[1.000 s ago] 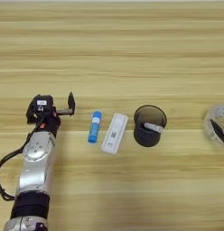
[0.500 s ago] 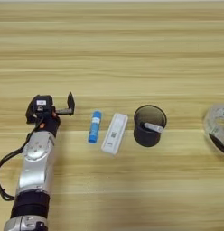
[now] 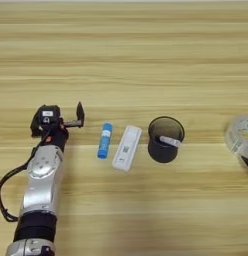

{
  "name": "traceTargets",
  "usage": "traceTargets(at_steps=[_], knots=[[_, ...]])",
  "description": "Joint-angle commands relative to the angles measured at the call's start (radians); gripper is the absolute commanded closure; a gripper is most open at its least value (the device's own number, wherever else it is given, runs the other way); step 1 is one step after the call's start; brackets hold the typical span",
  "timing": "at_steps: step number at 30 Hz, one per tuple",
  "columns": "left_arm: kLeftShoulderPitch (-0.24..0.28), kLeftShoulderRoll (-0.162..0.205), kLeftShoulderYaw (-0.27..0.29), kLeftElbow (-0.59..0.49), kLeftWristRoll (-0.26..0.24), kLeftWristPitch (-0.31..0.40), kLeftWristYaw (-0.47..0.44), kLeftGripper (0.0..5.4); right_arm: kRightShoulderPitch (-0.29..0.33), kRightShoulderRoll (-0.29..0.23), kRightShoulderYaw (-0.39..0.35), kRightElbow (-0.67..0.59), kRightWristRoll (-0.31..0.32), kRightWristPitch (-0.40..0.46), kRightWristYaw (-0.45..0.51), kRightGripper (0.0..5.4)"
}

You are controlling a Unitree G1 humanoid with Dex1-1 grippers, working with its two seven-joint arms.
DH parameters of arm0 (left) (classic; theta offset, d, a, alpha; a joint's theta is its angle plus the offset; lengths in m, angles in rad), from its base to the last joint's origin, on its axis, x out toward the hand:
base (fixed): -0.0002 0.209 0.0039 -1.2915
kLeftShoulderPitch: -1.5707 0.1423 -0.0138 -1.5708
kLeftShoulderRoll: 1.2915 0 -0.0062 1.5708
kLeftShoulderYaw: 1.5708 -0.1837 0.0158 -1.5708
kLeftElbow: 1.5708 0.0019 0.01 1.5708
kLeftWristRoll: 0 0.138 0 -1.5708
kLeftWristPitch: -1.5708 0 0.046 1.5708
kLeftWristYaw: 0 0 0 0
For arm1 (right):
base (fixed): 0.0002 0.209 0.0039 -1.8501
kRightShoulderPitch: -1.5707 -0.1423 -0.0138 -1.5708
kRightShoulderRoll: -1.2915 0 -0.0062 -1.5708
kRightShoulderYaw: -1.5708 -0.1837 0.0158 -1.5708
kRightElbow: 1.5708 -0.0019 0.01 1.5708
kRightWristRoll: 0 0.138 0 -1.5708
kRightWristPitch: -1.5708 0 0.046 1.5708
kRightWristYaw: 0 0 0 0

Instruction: Move the objects on the table

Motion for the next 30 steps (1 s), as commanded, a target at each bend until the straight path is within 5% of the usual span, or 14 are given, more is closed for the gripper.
traceTargets(at_steps=[1, 24, 30], knots=[[0.004, -0.001, -0.006, -0.007, 0.005, 0.004, 0.008, 0.01, -0.021, -0.012, 0.014, 0.035, -0.008, -0.019, 0.007, 0.0], [0.008, -0.008, -0.013, -0.015, 0.005, 0.007, 0.011, 0.01, -0.077, 0.013, 0.095, 0.142, -0.049, -0.054, -0.005, 0.0], [0.007, -0.009, -0.015, -0.015, 0.003, 0.007, 0.014, 0.0, -0.105, 0.018, 0.107, 0.207, -0.058, -0.065, -0.018, 0.69]])
